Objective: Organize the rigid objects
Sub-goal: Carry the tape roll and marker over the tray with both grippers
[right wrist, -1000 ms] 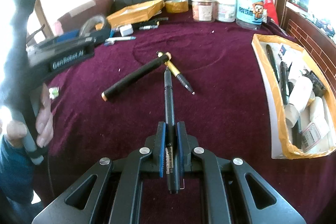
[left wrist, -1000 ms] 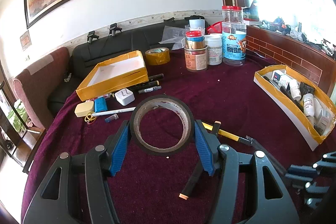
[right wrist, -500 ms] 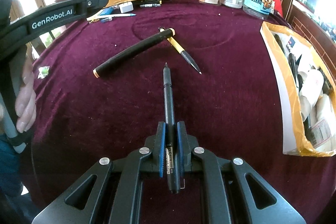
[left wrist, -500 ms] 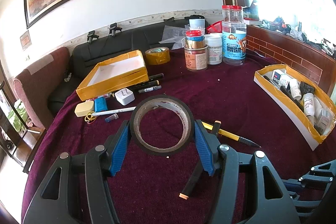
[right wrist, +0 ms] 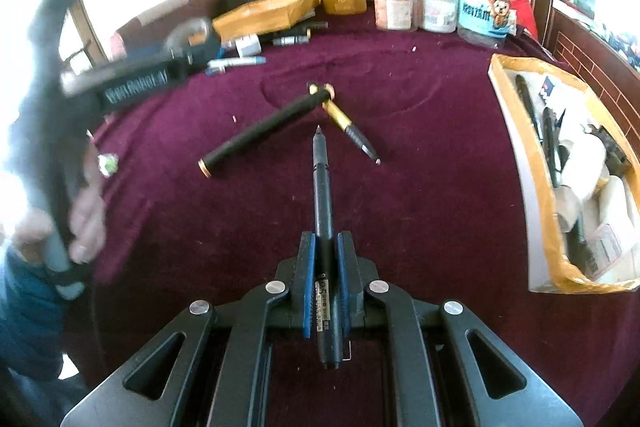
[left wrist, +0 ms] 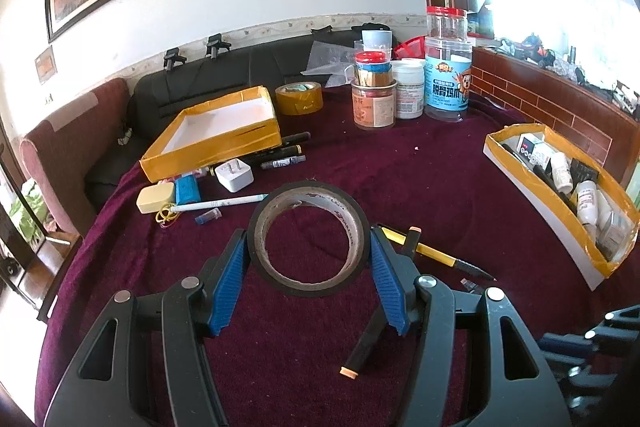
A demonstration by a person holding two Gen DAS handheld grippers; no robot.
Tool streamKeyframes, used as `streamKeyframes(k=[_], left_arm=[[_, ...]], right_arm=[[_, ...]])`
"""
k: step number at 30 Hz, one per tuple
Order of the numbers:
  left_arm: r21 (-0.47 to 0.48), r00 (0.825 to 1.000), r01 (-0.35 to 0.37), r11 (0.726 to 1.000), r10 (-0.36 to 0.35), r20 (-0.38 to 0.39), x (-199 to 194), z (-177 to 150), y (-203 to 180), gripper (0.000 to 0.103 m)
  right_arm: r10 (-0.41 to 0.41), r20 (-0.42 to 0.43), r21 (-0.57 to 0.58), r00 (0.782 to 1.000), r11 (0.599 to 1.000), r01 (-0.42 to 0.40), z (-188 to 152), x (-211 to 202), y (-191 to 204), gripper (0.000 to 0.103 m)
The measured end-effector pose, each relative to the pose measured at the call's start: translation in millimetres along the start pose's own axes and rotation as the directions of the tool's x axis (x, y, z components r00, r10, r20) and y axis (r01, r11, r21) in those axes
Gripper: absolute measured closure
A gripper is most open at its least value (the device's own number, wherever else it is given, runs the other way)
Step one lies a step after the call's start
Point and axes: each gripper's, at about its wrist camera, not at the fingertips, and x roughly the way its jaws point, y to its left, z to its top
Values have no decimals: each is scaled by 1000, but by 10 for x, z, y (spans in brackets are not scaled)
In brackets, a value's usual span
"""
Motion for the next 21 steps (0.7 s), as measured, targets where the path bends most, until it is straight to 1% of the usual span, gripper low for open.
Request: streamKeyframes(k=[4, 7, 9, 11, 14, 18, 21], left_arm=[[-35, 1000, 17, 999, -18, -20, 23, 13, 73, 44], [-63, 997, 44, 997, -47, -54, 46, 18, 111, 44], [-74, 996, 64, 995, -68, -65, 36, 35, 98, 44], [-56, 995, 72, 996, -76, -59, -33, 63, 31, 44], [-24, 994, 95, 995, -97, -49, -121, 124, -109, 44], [6, 980, 184, 983, -183, -77, -172, 232, -393, 45], [13, 958, 265, 964, -262, -114, -162, 327, -659, 45]], right_arm=[[5, 50, 29, 999, 1000, -6, 10, -194, -98, 93], [-4, 93, 65, 996, 998, -2, 19, -353, -250, 93], [-19, 123, 101, 992, 995, 6, 38, -493, -421, 93], [-51, 158, 146, 986, 989, 28, 42, -647, -628, 93], [-92, 187, 211, 978, 976, 52, 30, -819, -912, 93], [-138, 215, 273, 967, 959, 76, 1, -977, -1213, 93], [-165, 225, 315, 960, 945, 89, 1, -1035, -1425, 93]])
